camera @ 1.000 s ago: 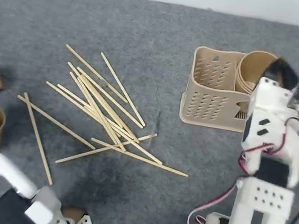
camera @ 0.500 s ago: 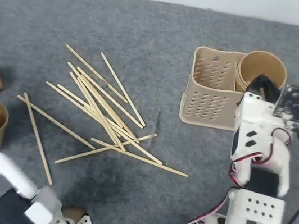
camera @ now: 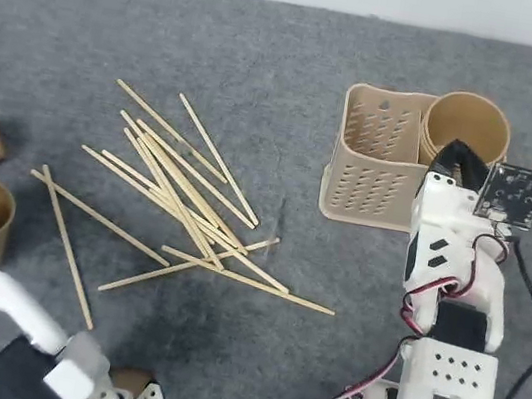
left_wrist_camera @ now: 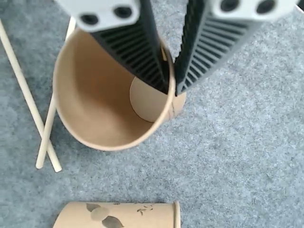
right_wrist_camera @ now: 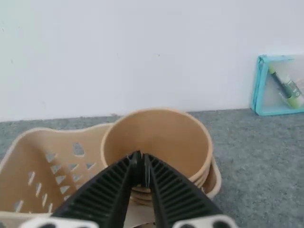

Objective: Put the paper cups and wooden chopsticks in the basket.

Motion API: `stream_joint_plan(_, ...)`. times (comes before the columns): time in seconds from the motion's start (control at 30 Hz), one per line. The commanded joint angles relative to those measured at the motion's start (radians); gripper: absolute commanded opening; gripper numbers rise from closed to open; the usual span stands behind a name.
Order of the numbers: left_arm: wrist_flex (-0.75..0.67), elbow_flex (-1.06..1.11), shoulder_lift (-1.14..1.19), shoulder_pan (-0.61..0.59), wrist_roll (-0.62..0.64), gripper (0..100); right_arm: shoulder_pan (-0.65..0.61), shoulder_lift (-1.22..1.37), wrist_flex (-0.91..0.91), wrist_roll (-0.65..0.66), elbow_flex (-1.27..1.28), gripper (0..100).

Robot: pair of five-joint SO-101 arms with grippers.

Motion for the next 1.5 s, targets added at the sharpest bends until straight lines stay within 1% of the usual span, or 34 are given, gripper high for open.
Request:
stream_joint_plan(0.0, 0.043, -0.077, -0.04, 0.023, 0.014, 1, -0.01, -0.117, 0.156, -0.003, -0.206, 0.9)
stream_joint_plan(0.07, 0.097, -0.142, -0.04, 0.031, 0.026, 1, -0.01, -0.154, 0.252, -0.003, -0.293, 0.9)
stream_joint_plan(0.17, 0.181, -0.262, -0.04, 0.072, 0.081, 1, -0.002, -0.189, 0.395, 0.0, -0.367, 0.9)
stream_joint_plan(0.3, 0.316, -0.438, -0.031, 0.172, 0.129, 1, 0.047, -0.214, 0.575, 0.107, -0.368, 0.9)
stream_joint_plan(0.37, 0.376, -0.513, -0.031, 0.236, 0.157, 1, 0.108, -0.217, 0.641, 0.144, -0.364, 0.9)
stream_joint_plan(0.47, 0.437, -0.593, -0.031, 0.351, 0.213, 1, 0.245, -0.226, 0.688, 0.16, -0.328, 0.9)
stream_joint_plan(0.53, 0.463, -0.621, -0.031, 0.43, 0.252, 1, 0.344, -0.231, 0.688, 0.161, -0.279, 0.9)
stream_joint_plan(0.63, 0.479, -0.648, -0.031, 0.549, 0.308, 1, 0.455, -0.232, 0.651, 0.161, -0.193, 0.9)
stream_joint_plan(0.73, 0.48, -0.684, -0.031, 0.663, 0.362, 1, 0.53, -0.232, 0.608, 0.161, -0.081, 0.9)
stream_joint_plan(0.83, 0.476, -0.75, -0.029, 0.772, 0.431, 1, 0.57, -0.232, 0.536, 0.161, 0.061, 0.9)
stream_joint_plan(0.93, 0.476, -0.849, -0.029, 0.887, 0.543, 1, 0.593, -0.232, 0.444, 0.161, 0.219, 0.9)
stream_joint_plan(1.0, 0.463, -0.926, -0.029, 0.964, 0.64, 1, 0.588, -0.232, 0.392, 0.163, 0.318, 0.9)
stream_joint_plan(1.07, 0.414, -0.981, -0.029, 1.037, 0.718, 1, 0.585, -0.232, 0.341, 0.163, 0.407, 0.9)
stream_joint_plan(1.13, 0.345, -1.01, -0.028, 1.1, 0.767, 1, 0.565, -0.232, 0.291, 0.164, 0.477, 0.9)
stream_joint_plan(1.27, 0.19, -1.012, -0.018, 1.221, 0.818, 1, 0.556, -0.232, 0.257, 0.259, 0.525, 0.8)
stream_joint_plan(1.4, 0.117, -1.043, 0.074, 1.35, 0.83, 1, 0.432, -0.232, 0.254, 0.334, 0.557, 0.8)
stream_joint_plan(1.47, 0.091, -1.076, 0.146, 1.415, 0.83, 1, 0.418, -0.232, 0.255, 0.377, 0.56, 0.8)
